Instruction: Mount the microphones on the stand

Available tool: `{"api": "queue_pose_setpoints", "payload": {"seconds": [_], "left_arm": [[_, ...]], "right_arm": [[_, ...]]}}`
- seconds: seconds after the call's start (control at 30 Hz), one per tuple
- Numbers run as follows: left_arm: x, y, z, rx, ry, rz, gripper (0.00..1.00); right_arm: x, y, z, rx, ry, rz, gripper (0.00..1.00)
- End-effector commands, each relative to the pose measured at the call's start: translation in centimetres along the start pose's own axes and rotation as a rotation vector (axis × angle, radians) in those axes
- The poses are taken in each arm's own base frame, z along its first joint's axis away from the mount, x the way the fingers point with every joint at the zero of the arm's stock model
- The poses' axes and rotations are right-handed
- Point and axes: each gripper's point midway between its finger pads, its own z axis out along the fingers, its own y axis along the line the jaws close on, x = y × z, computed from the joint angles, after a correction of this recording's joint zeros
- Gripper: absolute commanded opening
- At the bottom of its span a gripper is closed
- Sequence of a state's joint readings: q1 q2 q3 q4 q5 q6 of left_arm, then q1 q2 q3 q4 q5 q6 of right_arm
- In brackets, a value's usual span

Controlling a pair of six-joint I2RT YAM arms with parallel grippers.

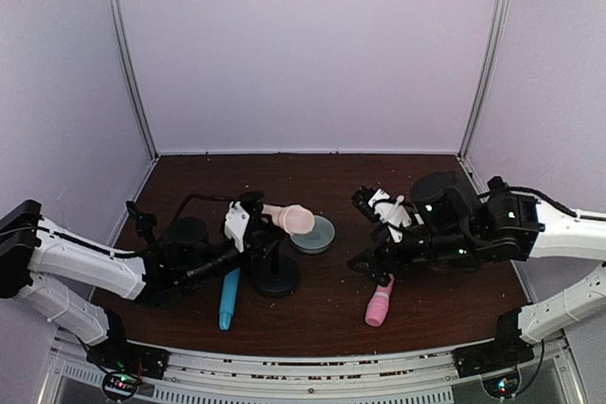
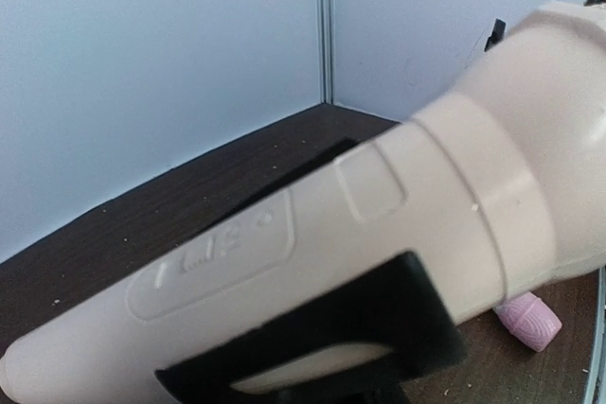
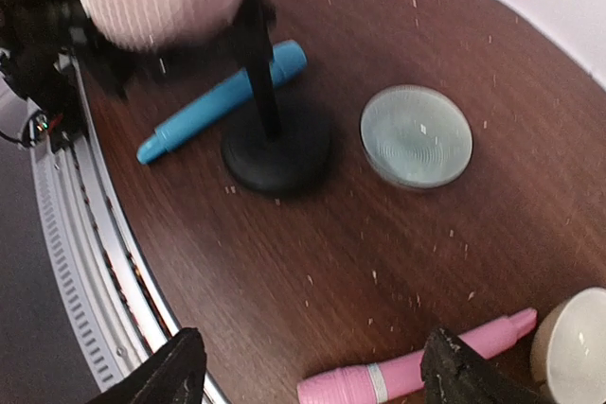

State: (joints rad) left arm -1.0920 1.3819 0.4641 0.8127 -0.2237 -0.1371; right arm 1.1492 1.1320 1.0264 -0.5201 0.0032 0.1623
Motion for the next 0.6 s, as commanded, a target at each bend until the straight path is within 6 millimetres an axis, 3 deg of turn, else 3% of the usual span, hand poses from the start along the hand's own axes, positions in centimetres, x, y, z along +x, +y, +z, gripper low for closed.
{"api": "queue_pose_setpoints", "payload": {"seconds": [0.0, 0.1, 0.23, 0.4, 0.57], "left_arm": [[-9.4, 0.6, -0.1, 0.118, -0.153, 0.034, 0.0], [-12.6, 1.8, 0.1, 0.141, -0.155, 0.069, 0.0], [-15.5, 5.8, 1.1, 0.016, -0.185, 0.125, 0.0], [-16.3, 10.8, 4.5, -0.062, -0.19, 0.117, 0.0], [-15.7, 14.0, 7.5, -0.041, -0.231, 0.086, 0.0]], "right_arm": [[2.2, -1.3, 0.0, 0.039, -0.023, 0.097, 0.79], [3.4, -1.6, 0.0, 0.044, -0.027, 0.115, 0.79], [3.7, -1.7, -0.4, 0.04, -0.035, 0.137, 0.77], [4.3, -1.6, -0.8, 0.021, -0.049, 0.168, 0.73], [5.1, -1.9, -1.5, 0.026, -0.055, 0.192, 0.71]]}}
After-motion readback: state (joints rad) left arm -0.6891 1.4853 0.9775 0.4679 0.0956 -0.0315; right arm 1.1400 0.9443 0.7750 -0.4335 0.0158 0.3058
